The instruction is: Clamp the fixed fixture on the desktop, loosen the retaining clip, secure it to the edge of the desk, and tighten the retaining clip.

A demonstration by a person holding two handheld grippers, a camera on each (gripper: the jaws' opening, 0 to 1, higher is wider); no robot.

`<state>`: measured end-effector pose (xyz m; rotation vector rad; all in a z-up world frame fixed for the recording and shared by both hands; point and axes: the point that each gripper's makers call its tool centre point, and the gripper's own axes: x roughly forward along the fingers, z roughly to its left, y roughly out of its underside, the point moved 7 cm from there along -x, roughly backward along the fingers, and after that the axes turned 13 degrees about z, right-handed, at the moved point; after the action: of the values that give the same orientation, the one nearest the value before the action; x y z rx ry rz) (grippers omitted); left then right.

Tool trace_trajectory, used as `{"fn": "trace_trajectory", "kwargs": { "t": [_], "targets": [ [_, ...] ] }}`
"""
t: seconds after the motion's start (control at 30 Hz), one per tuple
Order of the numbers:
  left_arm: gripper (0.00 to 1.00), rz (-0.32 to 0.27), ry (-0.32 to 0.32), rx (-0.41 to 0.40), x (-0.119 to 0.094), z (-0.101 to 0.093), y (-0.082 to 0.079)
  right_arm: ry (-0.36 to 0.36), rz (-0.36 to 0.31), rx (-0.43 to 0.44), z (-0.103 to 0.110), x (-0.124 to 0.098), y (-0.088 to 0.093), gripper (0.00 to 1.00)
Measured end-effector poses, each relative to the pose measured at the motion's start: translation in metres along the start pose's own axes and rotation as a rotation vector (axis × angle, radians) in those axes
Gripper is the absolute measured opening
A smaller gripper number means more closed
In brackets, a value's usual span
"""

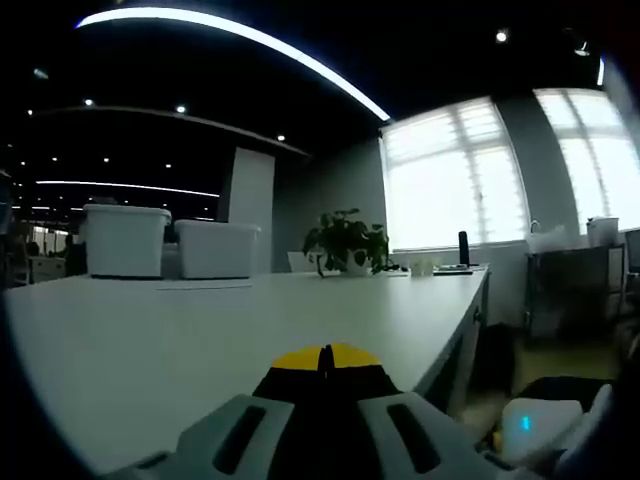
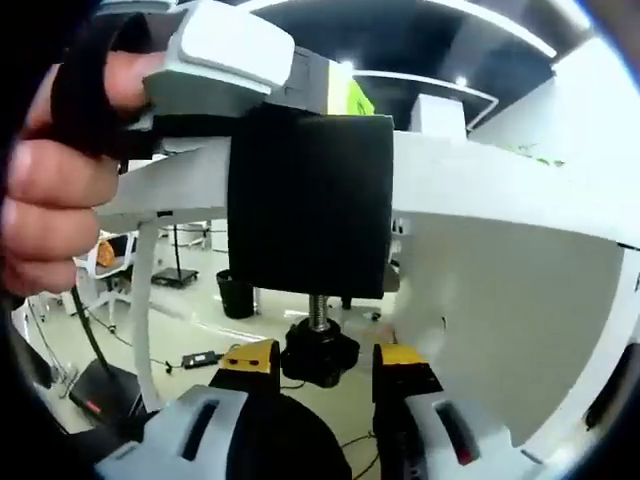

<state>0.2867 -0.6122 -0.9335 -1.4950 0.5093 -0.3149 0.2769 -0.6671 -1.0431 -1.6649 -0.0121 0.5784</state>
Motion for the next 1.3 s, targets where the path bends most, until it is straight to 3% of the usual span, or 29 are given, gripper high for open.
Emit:
{"fn": "trace_trajectory", "kwargs": {
  "t": [0.3,0.37,0.43,0.5,0.7,0.83,0.97,1.07,1.17,1.3],
  "targets": [
    [0.01,0.001,-0.001,0.002,-0.001,0.000,0.000,0.026,-0.032,-0.066,0.007,-0.005,-0.004,0.25],
    [0.01,-0.001,-0.002,0.002,-0.001,0.000,0.000,-0.058,-0.023,-0.037,0.005,-0.004,-0.004,0.24],
    [0.01,0.003,-0.005,0.002,-0.002,0.000,-0.001,-0.118,-0.026,-0.073,0.000,-0.004,-0.004,0.24],
    [0.01,0.007,-0.007,0.002,-0.001,0.000,-0.001,-0.241,-0.031,-0.110,-0.005,-0.003,-0.004,0.24],
    [0.01,0.014,-0.015,0.005,-0.001,0.000,-0.001,-0.470,-0.004,-0.246,-0.015,0.001,-0.009,0.24],
    [0.01,0.023,-0.021,0.005,-0.001,0.000,-0.001,-0.614,-0.027,-0.331,-0.022,0.009,-0.010,0.24],
    [0.01,0.031,-0.028,0.008,-0.001,0.000,-0.001,-0.703,-0.042,-0.385,-0.030,0.023,-0.009,0.24],
    [0.01,0.037,-0.033,0.009,-0.001,0.000,-0.001,-0.728,-0.051,-0.429,-0.033,0.024,-0.009,0.24],
    [0.01,0.041,-0.036,0.010,-0.001,-0.001,-0.001,-0.727,-0.061,-0.413,-0.031,0.023,-0.011,0.24],
    [0.01,0.041,-0.037,0.010,-0.001,-0.001,-0.001,-0.648,-0.076,-0.443,-0.030,0.019,-0.011,0.26]
  ]
}}
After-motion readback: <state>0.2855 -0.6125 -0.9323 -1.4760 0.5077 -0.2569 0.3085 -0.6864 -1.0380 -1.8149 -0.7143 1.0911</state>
